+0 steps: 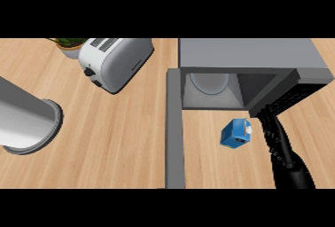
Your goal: Pick up the milk, place it into the microwave and close the microwave
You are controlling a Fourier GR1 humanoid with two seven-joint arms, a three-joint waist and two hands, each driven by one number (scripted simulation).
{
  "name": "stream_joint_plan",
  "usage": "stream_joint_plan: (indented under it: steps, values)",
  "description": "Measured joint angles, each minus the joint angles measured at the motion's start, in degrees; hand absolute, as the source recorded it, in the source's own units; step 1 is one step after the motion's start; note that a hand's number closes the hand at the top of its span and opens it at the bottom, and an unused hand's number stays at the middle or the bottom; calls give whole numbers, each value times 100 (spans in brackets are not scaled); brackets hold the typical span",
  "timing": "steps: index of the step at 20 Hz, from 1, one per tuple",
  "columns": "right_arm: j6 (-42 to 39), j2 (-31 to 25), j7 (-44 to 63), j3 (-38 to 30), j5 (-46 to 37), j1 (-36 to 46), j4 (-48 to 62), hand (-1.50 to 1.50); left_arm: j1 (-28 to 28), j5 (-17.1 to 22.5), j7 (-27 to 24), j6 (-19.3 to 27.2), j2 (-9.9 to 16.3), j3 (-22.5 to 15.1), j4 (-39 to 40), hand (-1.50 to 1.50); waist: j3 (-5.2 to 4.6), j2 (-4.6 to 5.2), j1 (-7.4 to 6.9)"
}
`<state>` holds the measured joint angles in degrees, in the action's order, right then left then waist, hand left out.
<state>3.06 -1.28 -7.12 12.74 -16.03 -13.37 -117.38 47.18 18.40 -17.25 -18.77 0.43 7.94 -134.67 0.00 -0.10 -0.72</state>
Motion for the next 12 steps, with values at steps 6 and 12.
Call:
stream_joint_plan:
  steps: [6,12]
  values:
    - [147,15,-420,-302,-103,474,1064,-150,225,245,-176,-273,-17,249,-6,-150,1,3,-4]
    - [328,-39,-781,-741,-106,836,1913,-150,508,557,-370,-682,-2,624,68,-150,1,3,-5]
